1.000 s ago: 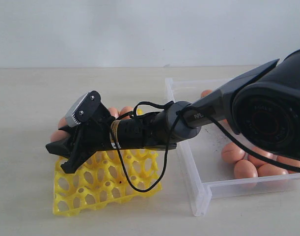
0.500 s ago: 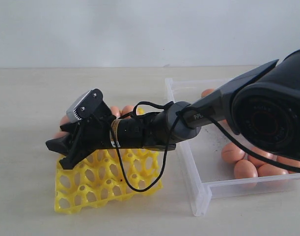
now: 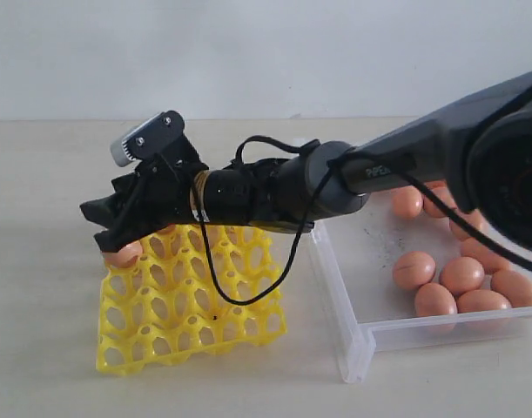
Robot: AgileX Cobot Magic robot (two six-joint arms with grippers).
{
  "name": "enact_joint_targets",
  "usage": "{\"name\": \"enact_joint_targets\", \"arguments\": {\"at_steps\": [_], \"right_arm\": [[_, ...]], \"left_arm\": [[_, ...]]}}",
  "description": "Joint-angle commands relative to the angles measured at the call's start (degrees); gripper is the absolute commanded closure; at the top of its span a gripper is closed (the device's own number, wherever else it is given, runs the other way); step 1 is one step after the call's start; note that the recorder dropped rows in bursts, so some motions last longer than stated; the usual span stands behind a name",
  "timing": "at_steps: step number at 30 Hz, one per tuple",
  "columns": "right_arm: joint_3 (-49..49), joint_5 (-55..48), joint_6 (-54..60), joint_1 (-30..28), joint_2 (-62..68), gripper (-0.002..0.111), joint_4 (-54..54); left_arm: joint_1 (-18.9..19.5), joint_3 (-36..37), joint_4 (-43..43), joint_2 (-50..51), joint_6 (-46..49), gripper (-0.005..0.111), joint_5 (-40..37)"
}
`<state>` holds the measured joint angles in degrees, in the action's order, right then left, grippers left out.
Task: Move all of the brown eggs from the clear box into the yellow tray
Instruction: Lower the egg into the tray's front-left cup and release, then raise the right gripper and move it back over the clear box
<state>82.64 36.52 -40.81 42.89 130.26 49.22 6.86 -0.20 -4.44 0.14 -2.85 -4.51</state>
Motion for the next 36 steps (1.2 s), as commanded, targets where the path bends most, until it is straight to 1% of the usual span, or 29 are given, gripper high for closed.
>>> {"name": "enact_joint_targets", "arguments": {"at_steps": [1, 2, 4, 6, 7, 9, 11, 14, 17, 19, 20, 24, 26, 28, 32, 34, 36], "right_arm": [[0.24, -6.64, -7.54, 0.08, -5.3, 0.058, 3.85], [0.24, -8.95, -10.29, 0.08, -6.83, 0.062, 5.99], [0.24, -14.43, -15.81, 0.08, -9.97, 0.078, 11.41], [0.24, -20.32, -21.62, 0.08, -13.85, 0.103, 20.53], [0.12, -22.64, -24.62, 0.08, -15.82, 0.108, 25.64], [-0.57, -28.52, -31.53, 0.08, -19.88, 0.108, 34.9], [-2.19, -33.7, -35.95, 0.08, -23.48, 0.108, 39.38], [-5.1, -39.95, -36.25, -0.7, -28.44, 0.108, 39.71], [-8.45, -44.65, -35.33, -3.13, -32.37, 0.108, 37.4], [-10.55, -48.92, -30.99, -4.73, -33.8, 0.108, 33.21], [-11.45, -52.45, -26.79, -5.3, -34.28, 0.108, 30.09], [-12.15, -72.69, -2.3, -7.44, -33.81, 0.108, 16.13], [-12.15, -78.94, 6.28, -9.44, -33.71, 0.108, 10.07], [-12.15, -79.48, 12.57, -12.75, -33.71, 0.108, 0.53], [-12.15, -76.68, 26.71, -20.5, -33.01, 0.108, -23.69], [-11.96, -77.07, 35.12, -24.34, -31.62, 0.108, -36.81], [-11.25, -78.81, 41.49, -27.14, -29.94, 0.108, -46.19]], "left_arm": [[-0.1, 0.2, -0.51, -0.14, -0.51, 0.103, 0.07], [-0.1, 0.2, -0.51, -0.14, -0.51, 0.103, 0.07], [-0.1, 0.2, -0.51, -0.14, -0.51, 0.103, 0.18], [-0.1, 0.2, -0.51, -0.14, -0.51, 0.103, 0.18], [-0.1, 0.2, -0.51, -0.14, -0.51, 0.103, 0.18], [-0.1, 0.2, -0.51, -0.14, -0.51, 0.103, 0.18], [-0.1, 0.2, -0.51, -0.14, -0.51, 0.103, 0.18], [-0.1, 0.2, -0.51, -0.14, -0.51, 0.103, 0.18], [-0.1, 0.2, -0.51, -0.14, -0.51, 0.103, 0.18], [-0.1, 0.2, -0.51, -0.14, -0.51, 0.103, 0.18], [-0.1, 0.2, -0.51, -0.14, -0.51, 0.103, 0.18], [-0.1, 0.2, -0.51, -0.14, -0.51, 0.103, 0.18], [-0.1, 0.2, -0.51, -0.14, -0.51, 0.103, 0.18], [-0.1, 0.2, -0.51, -0.14, -0.51, 0.103, 0.18], [-0.1, 0.2, -0.51, -0.14, -0.51, 0.103, 0.18], [-0.1, 0.2, -0.51, -0.14, -0.51, 0.103, 0.18], [-0.1, 0.2, -0.51, -0.14, -0.51, 0.103, 0.18]]}}
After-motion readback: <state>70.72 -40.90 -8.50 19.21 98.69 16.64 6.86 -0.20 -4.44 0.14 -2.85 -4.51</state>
